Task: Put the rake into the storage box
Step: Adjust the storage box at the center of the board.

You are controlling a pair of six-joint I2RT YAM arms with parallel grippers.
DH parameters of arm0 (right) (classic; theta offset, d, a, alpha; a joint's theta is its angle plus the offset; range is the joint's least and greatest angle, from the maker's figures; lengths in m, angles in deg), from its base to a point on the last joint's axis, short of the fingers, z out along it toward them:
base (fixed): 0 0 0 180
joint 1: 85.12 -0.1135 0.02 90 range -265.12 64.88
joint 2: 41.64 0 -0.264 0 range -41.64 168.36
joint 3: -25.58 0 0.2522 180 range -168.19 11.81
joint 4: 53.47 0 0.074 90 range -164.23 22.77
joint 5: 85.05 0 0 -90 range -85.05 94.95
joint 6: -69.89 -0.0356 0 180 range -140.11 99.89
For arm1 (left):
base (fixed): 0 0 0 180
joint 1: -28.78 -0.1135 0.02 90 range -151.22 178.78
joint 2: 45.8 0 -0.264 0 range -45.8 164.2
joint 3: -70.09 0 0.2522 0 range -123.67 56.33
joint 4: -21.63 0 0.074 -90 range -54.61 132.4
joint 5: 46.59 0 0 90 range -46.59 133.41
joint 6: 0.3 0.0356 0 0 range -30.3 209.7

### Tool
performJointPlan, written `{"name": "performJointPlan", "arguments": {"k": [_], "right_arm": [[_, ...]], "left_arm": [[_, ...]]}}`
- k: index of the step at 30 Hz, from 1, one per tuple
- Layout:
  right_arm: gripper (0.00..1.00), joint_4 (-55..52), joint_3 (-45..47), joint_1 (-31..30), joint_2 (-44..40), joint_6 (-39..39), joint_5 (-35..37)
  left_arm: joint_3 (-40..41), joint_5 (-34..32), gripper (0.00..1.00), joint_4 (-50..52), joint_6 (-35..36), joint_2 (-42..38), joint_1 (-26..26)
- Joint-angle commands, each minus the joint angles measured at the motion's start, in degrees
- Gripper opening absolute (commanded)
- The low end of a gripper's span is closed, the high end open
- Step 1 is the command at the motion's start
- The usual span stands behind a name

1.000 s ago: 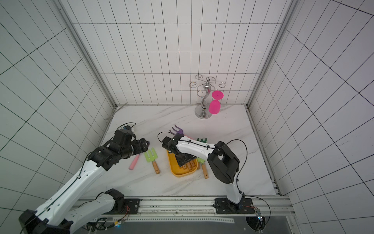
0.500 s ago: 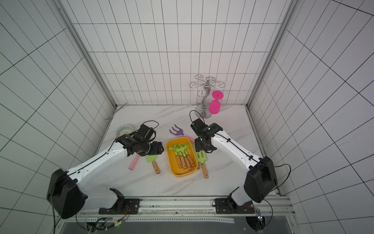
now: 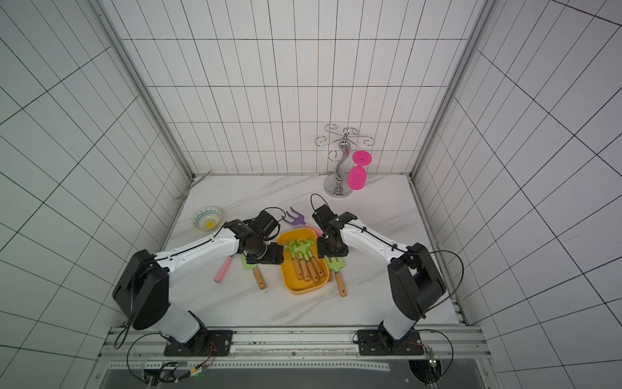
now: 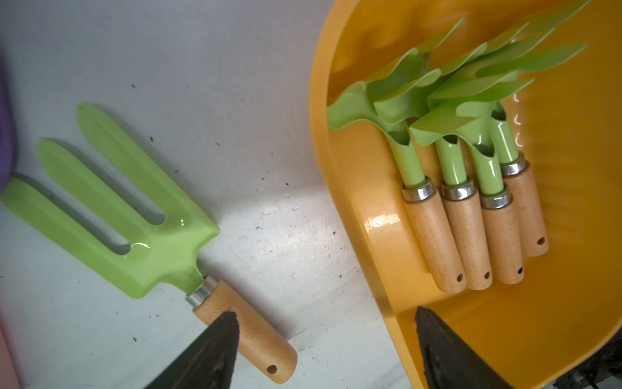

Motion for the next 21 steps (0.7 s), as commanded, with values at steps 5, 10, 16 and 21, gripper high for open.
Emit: {"name": "performJointPlan", "arguments": {"k": [5, 10, 16, 21], "right_arm": [[0.58, 8.13, 1.37, -3.03, 4.44, -7.15, -10.58], [0.57, 11.3, 0.88, -4.69, 6.34, -10.71, -13.02], [0.57, 8.9, -2.21, -5.73, 7.11, -9.77, -10.49], [0.58, 2.13, -0.97, -4.05, 0.81, -7.33, -2.68]], "left_arm": [[-0.85, -2.13, 0.84, 1.27, 1.5, -1.83, -2.82], [1.11, -2.57, 0.84, 1.36, 1.77, -3.68, -4.47], [3.56, -2.52, 0.84, 1.17, 1.7, -4.1, -5.16], [3.53, -3.02, 0.84, 0.85, 1.69, -5.54, -5.15]]}}
